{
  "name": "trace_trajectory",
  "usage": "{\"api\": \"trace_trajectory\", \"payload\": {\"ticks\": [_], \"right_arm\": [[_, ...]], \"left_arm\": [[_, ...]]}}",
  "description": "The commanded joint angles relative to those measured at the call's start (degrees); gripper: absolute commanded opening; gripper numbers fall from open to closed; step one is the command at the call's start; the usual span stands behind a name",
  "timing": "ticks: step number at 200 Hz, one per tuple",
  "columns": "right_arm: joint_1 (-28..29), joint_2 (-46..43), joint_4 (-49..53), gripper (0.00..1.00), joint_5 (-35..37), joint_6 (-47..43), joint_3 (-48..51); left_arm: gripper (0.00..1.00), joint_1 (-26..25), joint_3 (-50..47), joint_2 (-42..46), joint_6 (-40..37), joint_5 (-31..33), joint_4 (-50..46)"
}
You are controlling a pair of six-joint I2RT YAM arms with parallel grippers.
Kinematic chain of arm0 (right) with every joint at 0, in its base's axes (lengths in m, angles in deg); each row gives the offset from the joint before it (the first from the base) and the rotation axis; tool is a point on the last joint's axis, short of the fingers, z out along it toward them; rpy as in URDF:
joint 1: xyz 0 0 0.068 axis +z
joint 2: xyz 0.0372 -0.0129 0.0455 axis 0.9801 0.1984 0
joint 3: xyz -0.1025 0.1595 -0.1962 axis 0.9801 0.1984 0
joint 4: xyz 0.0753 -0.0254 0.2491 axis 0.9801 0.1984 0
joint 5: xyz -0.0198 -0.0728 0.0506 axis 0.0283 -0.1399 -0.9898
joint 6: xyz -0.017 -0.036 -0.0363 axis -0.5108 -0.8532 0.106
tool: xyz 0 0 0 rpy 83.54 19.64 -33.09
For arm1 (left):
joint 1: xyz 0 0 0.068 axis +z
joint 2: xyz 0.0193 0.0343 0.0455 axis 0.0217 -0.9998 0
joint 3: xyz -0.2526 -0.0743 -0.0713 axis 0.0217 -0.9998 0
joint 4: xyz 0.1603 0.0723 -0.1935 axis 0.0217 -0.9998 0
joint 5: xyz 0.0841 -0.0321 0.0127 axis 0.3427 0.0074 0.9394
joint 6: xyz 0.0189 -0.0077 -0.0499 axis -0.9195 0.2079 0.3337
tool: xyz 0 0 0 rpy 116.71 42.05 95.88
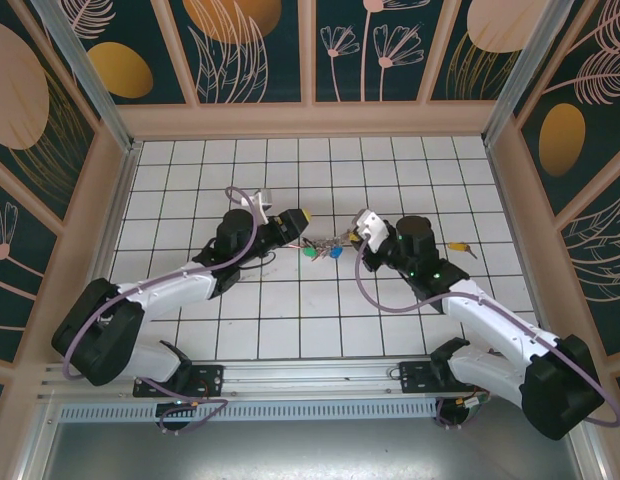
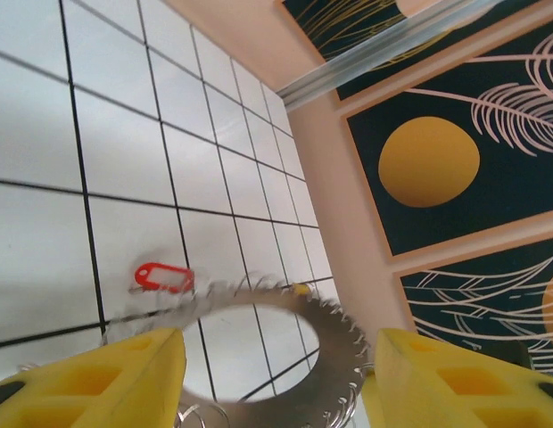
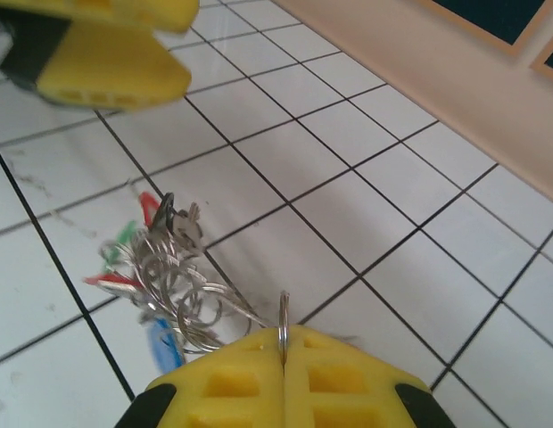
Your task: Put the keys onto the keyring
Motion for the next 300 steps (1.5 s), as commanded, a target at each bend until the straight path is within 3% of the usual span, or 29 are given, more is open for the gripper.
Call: {"api": "trace_trajectory", "payload": {"ticks": [1,15,40,58,93,137,168,230,264,300], "right_arm": [[2.8,-0.9,-3.1,0.00,4.0,-9.6,-0.5],[3.4,-1.8,-4.3,0.00,3.0,-12.4,0.5],[3.3,-3.5,-4.8,0.00,-3.7,-14.7,1.5],[3.0,-3.6,-4.0,0.00,-8.9,-15.3,1.5],[2.0,-2.4,-1.1,0.00,-17.3,-14.2,-0.3],[-1.0,1.1,1.8,0.00,-26.6,-12.7,-2.7],[-2.8,3.5,-0.1,0.00,-29.8,-11.2,-2.5],[-3.0,6.0,-0.6,0.00,-29.6,-10.7,-4.0],[-3.0,6.8,1.4,0.00,-29.6,-12.2,-4.8],[-3.0,7.7,1.9,0.00,-30.2,-12.6,-5.4]], "left_arm": [[0.57,0.1,-0.1,3.5,-8.8,1.4,2.5],[0.56,0.0,-1.4,4.7,-13.6,0.4,5.3],[0.53,0.1,-3.5,6.6,-26.4,-7.1,9.7],[0.44,0.1,-3.7,7.9,-38.0,-14.6,8.8],[0.43,0.1,-2.6,8.3,-51.6,-20.3,3.5],[0.38,0.1,0.7,5.0,-58.3,-28.8,-2.3],[0.36,0.1,2.7,3.1,-62.6,-31.5,-7.0],[0.38,0.0,4.7,0.9,-68.1,-33.4,-14.1],[0.31,-0.2,5.1,-0.9,-70.2,-34.3,-14.8],[0.32,-1.1,7.4,-3.3,-74.7,-34.6,-18.7]]}}
